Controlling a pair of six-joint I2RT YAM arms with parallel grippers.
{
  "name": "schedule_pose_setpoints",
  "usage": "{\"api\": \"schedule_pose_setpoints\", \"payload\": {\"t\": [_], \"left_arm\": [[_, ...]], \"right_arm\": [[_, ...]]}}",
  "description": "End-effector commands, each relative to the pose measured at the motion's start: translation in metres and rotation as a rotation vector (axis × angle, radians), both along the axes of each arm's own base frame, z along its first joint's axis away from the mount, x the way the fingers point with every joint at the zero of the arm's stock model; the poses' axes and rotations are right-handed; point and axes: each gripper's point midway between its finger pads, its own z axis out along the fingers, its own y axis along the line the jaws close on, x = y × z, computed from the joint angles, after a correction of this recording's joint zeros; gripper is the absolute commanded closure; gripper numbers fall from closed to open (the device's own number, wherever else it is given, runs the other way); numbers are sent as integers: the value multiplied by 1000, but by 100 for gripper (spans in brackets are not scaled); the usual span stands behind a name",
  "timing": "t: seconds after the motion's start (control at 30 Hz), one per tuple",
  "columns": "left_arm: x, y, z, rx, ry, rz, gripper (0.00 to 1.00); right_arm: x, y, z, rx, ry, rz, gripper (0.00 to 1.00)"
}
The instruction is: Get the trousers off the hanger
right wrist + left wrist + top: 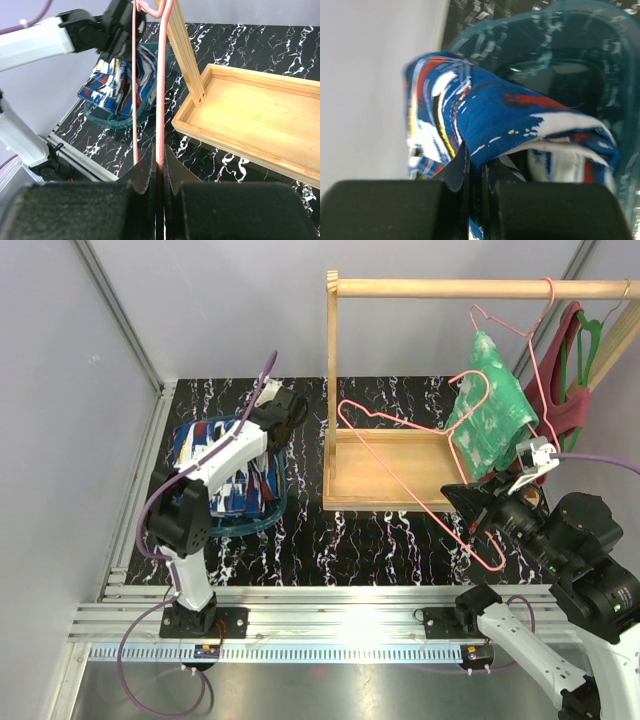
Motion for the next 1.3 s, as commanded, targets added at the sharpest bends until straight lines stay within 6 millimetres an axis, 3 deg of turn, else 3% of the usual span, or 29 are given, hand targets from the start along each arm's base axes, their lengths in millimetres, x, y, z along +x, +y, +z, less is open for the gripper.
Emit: {"api": "schedule_pose_setpoints", "payload": {"t": [0.0, 0.1, 0.23, 0.33, 0.47, 0.5, 0.57, 0.6, 0.67, 0.7, 0.73, 0.77, 0.83, 0.87, 1.03, 1.17, 1.2, 1.23, 1.27], "left_arm": [[15, -17, -23, -183, 39, 7, 100], [17, -27, -43, -238, 84, 18, 100], [23, -38, -49, -359, 91, 34, 98], [23, -48, -44, -455, 76, 32, 89], [22, -58, -32, -567, 71, 3, 67], [20, -59, -18, -599, 46, -12, 59], [11, -65, -11, -663, 49, -52, 46], [10, -65, 12, -717, -6, -83, 26], [1, -72, 31, -807, -38, -142, 13], [-1, -77, 35, -861, -54, -179, 8], [-10, -73, 59, -888, -113, -202, 5], [-11, -72, 67, -905, -150, -202, 5], [-18, -53, 73, -899, -193, -158, 8], [-16, -34, 70, -877, -218, -87, 9], [-10, 21, 29, -858, -190, 118, 14], [2, 30, -18, -878, -93, 186, 12], [7, 27, -41, -891, -39, 199, 12], [8, 23, -51, -902, -14, 201, 12], [9, 18, -77, -921, 36, 222, 12]], "right_arm": [[-4, 6, 12, 23, -22, 38, 100], [-2, 8, 9, 17, -12, 43, 100], [-1, 9, 8, 15, -5, 49, 100], [1, 10, 6, 6, -2, 50, 100], [5, 9, 3, -15, 0, 40, 100], [8, 5, 1, -36, 0, 18, 100], [13, -4, -1, -70, -7, -33, 100], [14, -7, -3, -83, -8, -47, 100], [15, -11, -2, -92, -16, -67, 100], [15, -14, -2, -98, -21, -78, 100], [15, -15, -2, -97, -24, -83, 100], [15, -15, -2, -98, -24, -88, 100], [16, -14, -4, -101, -17, -81, 100], [16, -12, -4, -96, -15, -74, 100], [16, -10, -5, -97, -9, -62, 100], [16, -9, -3, -100, -15, -58, 100], [18, -9, -4, -105, -9, -61, 100], [18, -9, -4, -105, -10, -64, 100], [21, -12, -4, -111, -9, -80, 100]]}}
